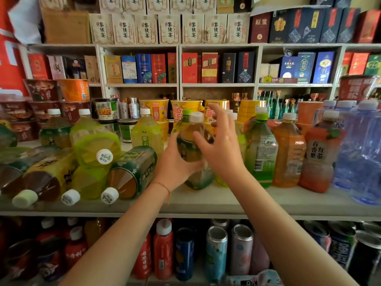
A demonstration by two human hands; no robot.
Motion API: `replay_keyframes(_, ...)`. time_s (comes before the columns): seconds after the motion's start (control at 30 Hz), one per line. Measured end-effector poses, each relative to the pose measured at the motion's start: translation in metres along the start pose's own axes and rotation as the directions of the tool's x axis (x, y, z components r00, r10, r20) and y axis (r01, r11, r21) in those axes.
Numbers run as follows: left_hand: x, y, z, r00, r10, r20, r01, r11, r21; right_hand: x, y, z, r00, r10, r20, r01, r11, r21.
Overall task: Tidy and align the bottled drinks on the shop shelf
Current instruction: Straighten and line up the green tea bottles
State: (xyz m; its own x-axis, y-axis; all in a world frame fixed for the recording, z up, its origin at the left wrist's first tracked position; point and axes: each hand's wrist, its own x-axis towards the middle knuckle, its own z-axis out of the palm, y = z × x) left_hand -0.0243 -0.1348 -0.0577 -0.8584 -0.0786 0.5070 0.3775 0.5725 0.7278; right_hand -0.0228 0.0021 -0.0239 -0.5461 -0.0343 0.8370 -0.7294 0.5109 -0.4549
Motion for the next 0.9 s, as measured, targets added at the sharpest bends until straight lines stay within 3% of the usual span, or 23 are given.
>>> replay_keyframes(0.07,0.004,0.000,0.005,0.998,-0.058,-0.002,0.058,0.994,-0.091,-0.007,0.005,0.006,0.994,-0.011,0.111,0.020,0.996,-0.084)
replay_keyframes(0.17,0.007,0.003,0.012,0.998,0.005,0.061,-0.001,0.998,-0.068,-0.015,0.013,0.011,0.969,0.073,0.234,0.003,0.951,-0.311)
replay_keyframes(0.27,0.007,0.003,0.011,0.990,0.042,0.134,-0.034,0.998,-0.060,-0.017,0.017,0.010,0.959,0.089,0.270,0.023,0.923,-0.385)
replay_keyframes(0.33,0.004,0.003,0.005,0.987,0.062,0.150,-0.069,0.997,0.045,-0.021,0.018,0.012,0.966,0.076,0.249,0.041,0.901,-0.431)
replay_keyframes(0.4,-0.003,0.002,-0.007,0.988,0.099,0.118,-0.127,0.958,0.257,-0.026,0.018,0.018,0.987,-0.005,0.162,0.076,0.896,-0.438)
replay_keyframes(0.47,-0.011,-0.001,-0.028,0.966,0.258,0.025,-0.245,0.877,0.413,-0.031,0.015,0.027,0.988,-0.143,0.052,0.151,0.895,-0.419)
replay_keyframes(0.53,-0.015,-0.008,-0.053,0.892,0.442,-0.099,-0.334,0.790,0.514,-0.035,0.005,0.042,0.976,-0.213,0.036,0.210,0.904,-0.371)
replay_keyframes(0.63,-0.017,-0.023,-0.090,0.823,0.507,-0.257,-0.228,0.709,0.668,-0.041,-0.013,0.068,0.946,-0.253,0.203,0.301,0.918,-0.259)
replay_keyframes(0.77,-0.023,-0.050,-0.128,0.881,0.404,-0.249,-0.092,0.660,0.746,-0.056,-0.032,0.101,0.817,-0.111,0.566,0.233,0.961,-0.148)
replay_keyframes(0.9,-0.025,-0.079,-0.158,0.935,0.321,-0.151,-0.137,0.719,0.682,-0.056,-0.046,0.125,0.797,-0.037,0.603,0.205,0.955,-0.213)
